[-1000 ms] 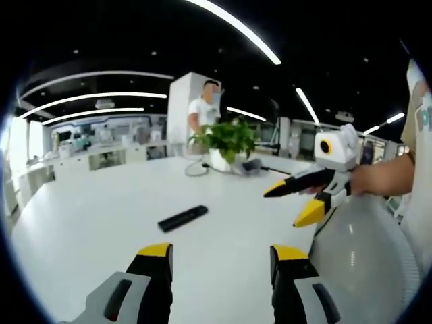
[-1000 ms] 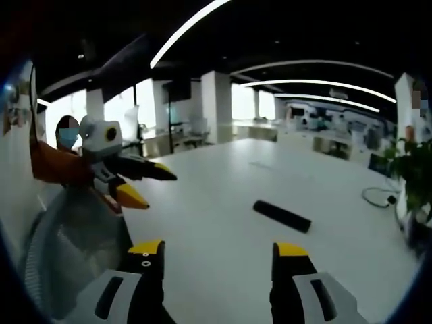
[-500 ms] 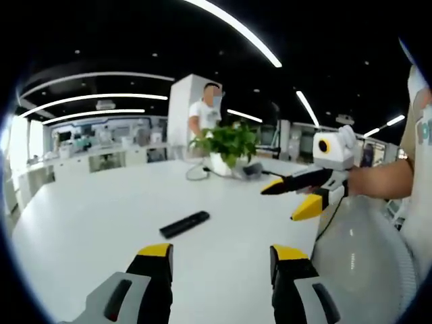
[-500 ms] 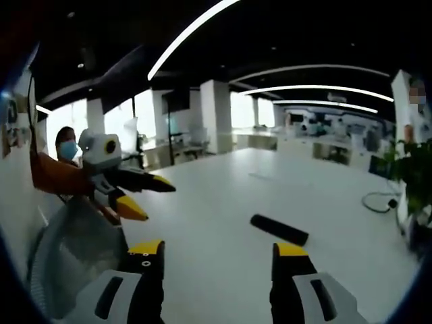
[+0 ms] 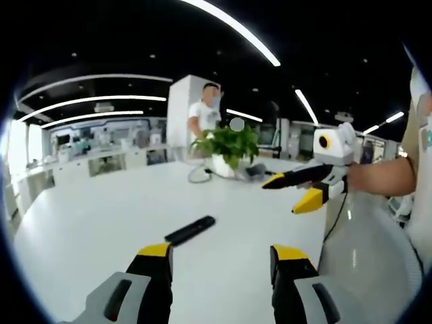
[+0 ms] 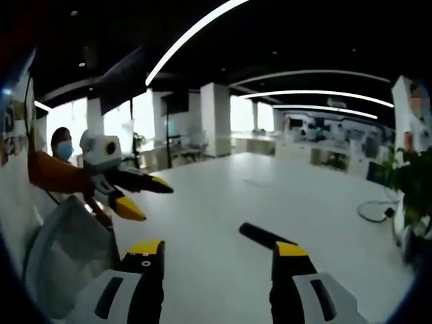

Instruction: Press the specified remote control buttons in sequence, fully releasing each button before pressing the next.

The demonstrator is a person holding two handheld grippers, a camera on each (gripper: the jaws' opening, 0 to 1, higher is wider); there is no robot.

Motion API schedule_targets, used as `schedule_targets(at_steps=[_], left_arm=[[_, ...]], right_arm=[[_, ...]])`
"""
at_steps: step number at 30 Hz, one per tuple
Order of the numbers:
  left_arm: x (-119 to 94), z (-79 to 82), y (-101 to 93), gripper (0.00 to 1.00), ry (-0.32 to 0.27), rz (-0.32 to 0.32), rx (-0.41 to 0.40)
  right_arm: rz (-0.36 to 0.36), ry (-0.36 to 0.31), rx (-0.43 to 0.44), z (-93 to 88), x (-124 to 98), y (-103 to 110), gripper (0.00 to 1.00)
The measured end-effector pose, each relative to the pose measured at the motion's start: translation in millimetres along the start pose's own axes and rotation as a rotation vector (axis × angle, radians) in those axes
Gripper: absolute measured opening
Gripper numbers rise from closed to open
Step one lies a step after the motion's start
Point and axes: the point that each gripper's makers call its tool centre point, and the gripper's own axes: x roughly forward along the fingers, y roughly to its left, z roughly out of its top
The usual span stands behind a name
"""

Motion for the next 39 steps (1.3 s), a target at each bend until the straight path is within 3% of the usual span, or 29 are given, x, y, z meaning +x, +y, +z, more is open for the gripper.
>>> schedule_targets(at_steps=[20, 39], left_arm=[[19, 0.7, 11.4, 0.59, 0.031, -0.033, 0.031], [41, 14.1, 28.9, 0.59, 0.065, -0.069, 0.106]], right_arm=[[-0.017, 0.039, -0.046, -2.3, -1, -31, 0.62], [0.033, 0.089, -0.123, 7.1, 11, -54, 0.62]])
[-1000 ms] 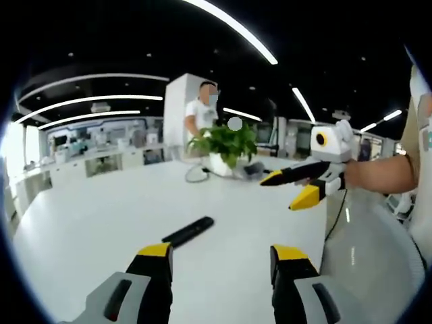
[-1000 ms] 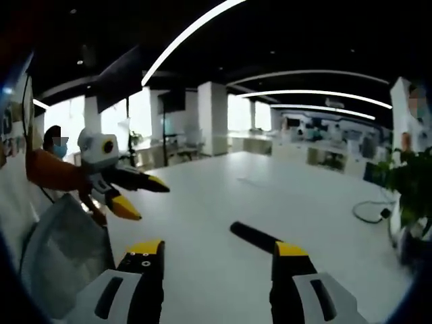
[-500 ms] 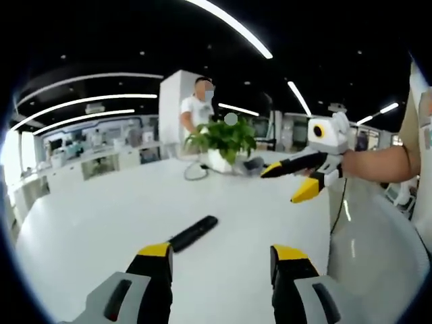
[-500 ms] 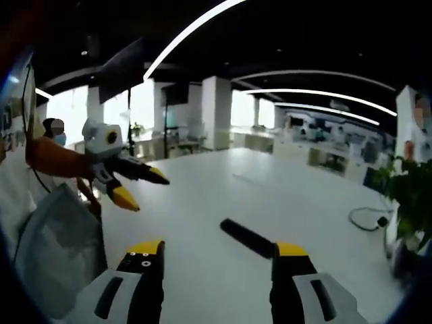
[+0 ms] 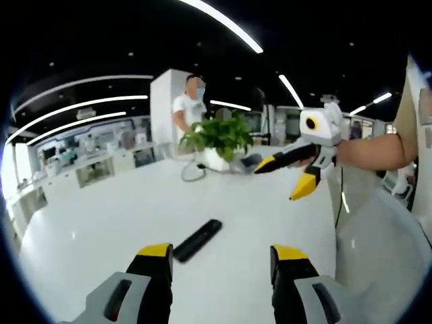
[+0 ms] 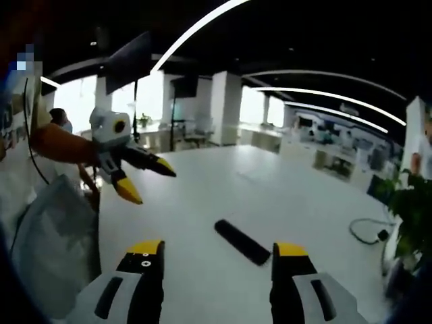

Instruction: Press the specified remote control buttons in sequence, fully releasing each button before pressing the next.

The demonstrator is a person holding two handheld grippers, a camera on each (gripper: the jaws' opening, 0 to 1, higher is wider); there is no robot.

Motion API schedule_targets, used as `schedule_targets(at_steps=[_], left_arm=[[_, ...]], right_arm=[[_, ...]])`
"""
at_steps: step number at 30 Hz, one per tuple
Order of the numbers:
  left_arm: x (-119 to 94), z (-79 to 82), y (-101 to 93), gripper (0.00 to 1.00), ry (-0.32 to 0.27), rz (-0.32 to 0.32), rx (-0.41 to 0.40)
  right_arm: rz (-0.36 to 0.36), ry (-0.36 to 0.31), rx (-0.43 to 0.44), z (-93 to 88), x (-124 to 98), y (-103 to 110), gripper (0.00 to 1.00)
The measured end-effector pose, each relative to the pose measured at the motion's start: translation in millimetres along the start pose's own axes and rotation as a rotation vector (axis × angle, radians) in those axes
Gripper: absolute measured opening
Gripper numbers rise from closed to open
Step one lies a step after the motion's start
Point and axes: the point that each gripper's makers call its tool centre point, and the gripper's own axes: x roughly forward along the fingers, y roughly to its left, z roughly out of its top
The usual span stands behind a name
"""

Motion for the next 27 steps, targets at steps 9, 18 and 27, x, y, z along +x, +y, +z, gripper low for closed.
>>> schedule_targets(at_steps=[9, 18, 27], left_arm=[[10, 3.0, 9.0, 0.59, 0.027, -0.031, 0.037], [23, 4.2, 14.9, 0.59, 0.044, -0.072, 0.059], [35, -0.7, 17.9, 0.59, 0.076, -0.116, 0.059]], right_arm=[[0.033, 0.024, -0.044, 4.0, 4, -11, 0.62], [0.06, 0.063, -0.08, -0.7, 9, -22, 0.62], [0.112, 0.12, -0.107, -11.3, 17, -29, 0.62]])
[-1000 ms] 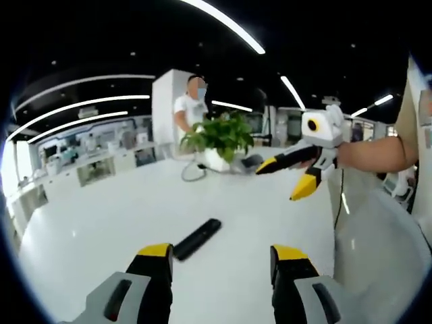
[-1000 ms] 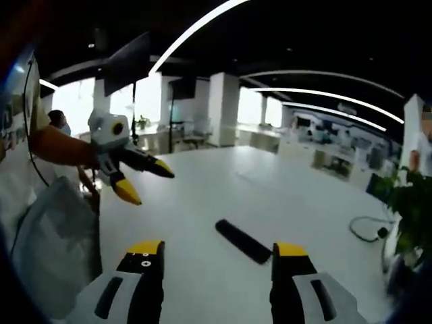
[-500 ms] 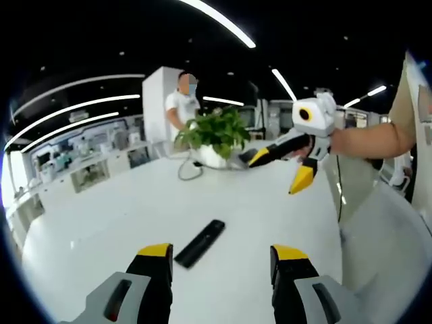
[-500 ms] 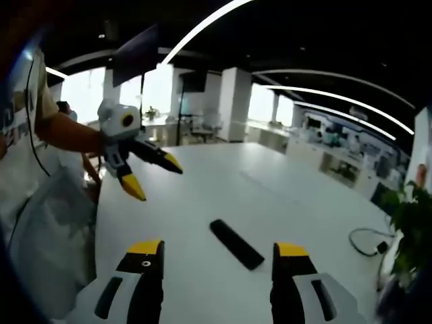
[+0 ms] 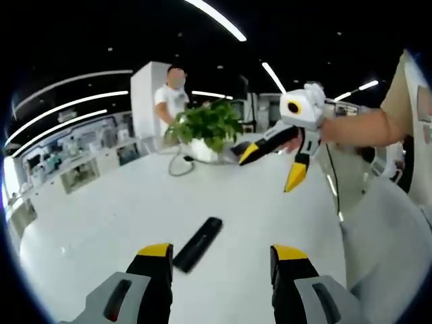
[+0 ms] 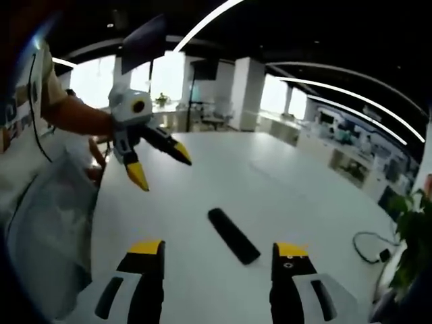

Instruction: Press the specified remote control buttons in sequence, fully releasing each button before pressing the next.

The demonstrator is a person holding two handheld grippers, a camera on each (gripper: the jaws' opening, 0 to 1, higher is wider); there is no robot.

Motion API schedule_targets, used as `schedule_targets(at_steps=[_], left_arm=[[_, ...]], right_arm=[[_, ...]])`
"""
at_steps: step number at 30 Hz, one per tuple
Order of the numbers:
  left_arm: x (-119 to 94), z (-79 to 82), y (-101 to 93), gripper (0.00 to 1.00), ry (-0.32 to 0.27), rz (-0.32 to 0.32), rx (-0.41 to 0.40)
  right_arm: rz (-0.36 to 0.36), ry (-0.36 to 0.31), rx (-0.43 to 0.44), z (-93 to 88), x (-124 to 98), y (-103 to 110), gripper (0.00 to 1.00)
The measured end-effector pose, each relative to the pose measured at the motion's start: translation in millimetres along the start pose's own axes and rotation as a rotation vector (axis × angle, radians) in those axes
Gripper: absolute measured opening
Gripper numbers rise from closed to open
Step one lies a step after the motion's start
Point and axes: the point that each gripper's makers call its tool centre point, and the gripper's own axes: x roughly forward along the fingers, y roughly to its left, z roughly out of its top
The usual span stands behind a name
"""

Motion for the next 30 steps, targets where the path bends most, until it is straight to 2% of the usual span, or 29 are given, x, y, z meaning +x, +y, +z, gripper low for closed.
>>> schedule_targets(at_steps=[14, 30], left_arm=[[13, -5.5, 12.4, 0.59, 0.049, -0.042, 0.022], [29, -10.9, 30.8, 0.59, 0.082, -0.066, 0.037]], right_arm=[[0.032, 0.051, -0.028, -9.3, 9, -19, 0.61], [0.06, 0.104, -0.053, -21.9, 20, -32, 0.61]])
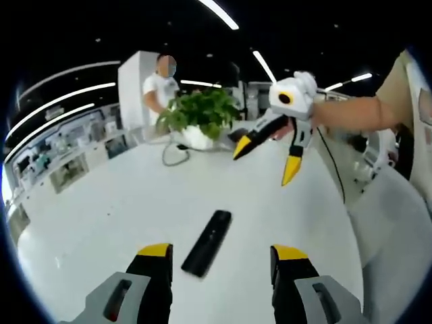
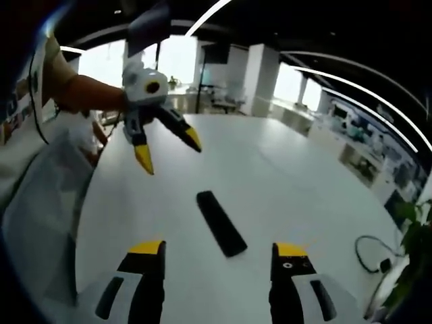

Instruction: Press the specified remote control buttons in sequence, fully releasing each button before pressing the next.

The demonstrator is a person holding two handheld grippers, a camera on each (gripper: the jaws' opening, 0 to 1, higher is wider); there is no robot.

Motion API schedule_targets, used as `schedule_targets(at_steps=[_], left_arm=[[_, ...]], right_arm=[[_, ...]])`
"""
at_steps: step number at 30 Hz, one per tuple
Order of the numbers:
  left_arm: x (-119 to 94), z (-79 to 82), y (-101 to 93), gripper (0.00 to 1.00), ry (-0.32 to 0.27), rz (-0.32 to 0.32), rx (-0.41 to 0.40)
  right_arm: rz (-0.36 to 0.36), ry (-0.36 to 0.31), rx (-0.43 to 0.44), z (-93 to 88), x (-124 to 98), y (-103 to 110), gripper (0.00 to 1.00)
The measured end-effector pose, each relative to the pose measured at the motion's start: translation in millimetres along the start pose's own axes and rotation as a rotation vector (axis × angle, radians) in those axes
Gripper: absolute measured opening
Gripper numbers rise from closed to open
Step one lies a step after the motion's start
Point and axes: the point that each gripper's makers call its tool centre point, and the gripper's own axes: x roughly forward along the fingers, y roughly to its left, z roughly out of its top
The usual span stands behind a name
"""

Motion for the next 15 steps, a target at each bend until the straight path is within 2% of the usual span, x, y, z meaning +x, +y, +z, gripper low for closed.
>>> schedule_targets(at_steps=[15], left_arm=[[20, -10.6, 10.0, 0.59, 0.043, -0.035, 0.01]], right_arm=[[0.046, 0.06, -0.019, -17.6, 22, -11, 0.59]])
